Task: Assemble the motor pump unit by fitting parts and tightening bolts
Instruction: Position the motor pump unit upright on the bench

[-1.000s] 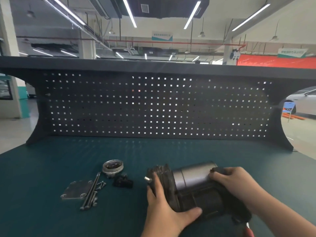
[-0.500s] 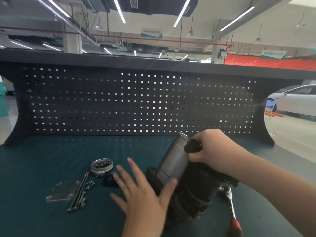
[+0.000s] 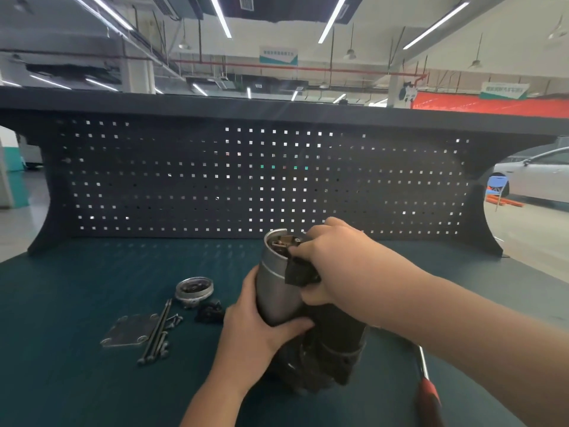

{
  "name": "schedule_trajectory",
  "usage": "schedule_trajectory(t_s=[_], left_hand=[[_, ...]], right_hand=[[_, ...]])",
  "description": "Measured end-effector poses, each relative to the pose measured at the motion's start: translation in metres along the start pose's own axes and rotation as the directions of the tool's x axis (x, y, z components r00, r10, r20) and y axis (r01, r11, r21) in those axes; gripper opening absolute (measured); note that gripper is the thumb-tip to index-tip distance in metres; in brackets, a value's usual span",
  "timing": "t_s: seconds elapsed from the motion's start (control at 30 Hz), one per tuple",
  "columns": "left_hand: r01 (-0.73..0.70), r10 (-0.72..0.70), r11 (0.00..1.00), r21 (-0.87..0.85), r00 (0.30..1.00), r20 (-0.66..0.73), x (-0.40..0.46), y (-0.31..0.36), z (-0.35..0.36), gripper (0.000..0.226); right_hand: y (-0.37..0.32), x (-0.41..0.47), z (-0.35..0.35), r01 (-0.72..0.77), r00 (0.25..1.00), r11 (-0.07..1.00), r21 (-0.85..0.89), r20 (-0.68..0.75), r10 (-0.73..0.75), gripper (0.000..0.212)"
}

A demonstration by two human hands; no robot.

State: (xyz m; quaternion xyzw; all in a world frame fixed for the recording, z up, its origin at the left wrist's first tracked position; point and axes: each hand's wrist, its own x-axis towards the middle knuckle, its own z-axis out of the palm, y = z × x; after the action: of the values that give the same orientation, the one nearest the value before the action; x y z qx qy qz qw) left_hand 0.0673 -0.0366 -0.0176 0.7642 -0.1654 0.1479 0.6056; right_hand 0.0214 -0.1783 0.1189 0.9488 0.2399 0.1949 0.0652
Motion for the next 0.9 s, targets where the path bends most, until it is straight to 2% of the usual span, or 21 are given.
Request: schedule_trajectory(t_s=[0.07,0.13,0.2,0.23,0.3,0.37,0.47,0.53,0.6,0.67,0.73,0.8,0.9], left_hand=[[0.015,-0.015,1.0,0.015,1.0,-0.005,0.0,0.001,-0.001,0.083],[0.015,-0.013,0.997,0.07,0.999,-0.03,0.001,0.001,0.001,0.077],[0.002,0.007,0.994,0.105,0.997,-0.082,0.001,-0.001,0.004,0.077],[-0.005,0.018,0.993,0.118,0.994,-0.111,0.001,-0.002,0.006,0.078],[-0.015,0.037,0.99,0.139,0.987,-0.153,0.0,-0.004,0.01,0.082],[-0.026,0.054,0.989,0.149,0.981,-0.188,-0.001,-0.006,0.014,0.084],[-0.031,0.083,0.979,0.2,0.963,-0.257,-0.003,-0.007,0.016,0.085],[-0.029,0.098,0.971,0.236,0.952,-0.289,-0.004,-0.007,0.018,0.086],[-0.018,0.11,0.96,0.28,0.942,-0.316,-0.003,-0.007,0.019,0.086],[-0.008,0.119,0.95,0.311,0.934,-0.337,-0.002,-0.006,0.018,0.087],[-0.004,0.131,0.941,0.339,0.927,-0.352,0.0,-0.005,0.016,0.088],[-0.007,0.156,0.922,0.388,0.922,-0.354,0.001,-0.004,0.013,0.088],[-0.021,0.167,0.913,0.406,0.93,-0.326,-0.001,0.0,0.014,0.089]], right_hand=[[0.007,-0.001,0.001,0.053,0.998,0.999,0.002,-0.036,-0.053,0.044],[0.012,-0.003,-0.001,0.075,0.994,0.995,0.073,-0.082,-0.069,0.068],[0.014,-0.006,-0.002,0.045,0.98,0.97,0.239,-0.199,0.004,0.082],[0.013,-0.008,-0.001,0.01,0.959,0.948,0.317,-0.272,0.08,0.081],[0.012,-0.009,0.001,-0.089,0.865,0.898,0.432,-0.413,0.284,0.071],[0.01,-0.01,0.003,-0.181,0.749,0.86,0.477,-0.5,0.435,0.071],[0.005,-0.011,0.004,-0.257,0.657,0.841,0.476,-0.552,0.513,0.07],[0.008,-0.011,0.003,-0.238,0.687,0.841,0.486,-0.527,0.5,0.064],[0.015,-0.018,0.001,-0.185,0.782,0.859,0.477,-0.457,0.423,0.052],[0.027,-0.032,0.001,-0.074,0.901,0.886,0.457,-0.351,0.256,0.04],[0.042,-0.043,0.004,0.028,0.969,0.87,0.492,-0.226,0.097,0.045],[0.059,-0.045,0.011,0.096,0.974,0.857,0.506,-0.226,0.024,0.048],[0.069,-0.038,0.019,0.099,0.95,0.872,0.48,-0.305,0.06,0.042]])
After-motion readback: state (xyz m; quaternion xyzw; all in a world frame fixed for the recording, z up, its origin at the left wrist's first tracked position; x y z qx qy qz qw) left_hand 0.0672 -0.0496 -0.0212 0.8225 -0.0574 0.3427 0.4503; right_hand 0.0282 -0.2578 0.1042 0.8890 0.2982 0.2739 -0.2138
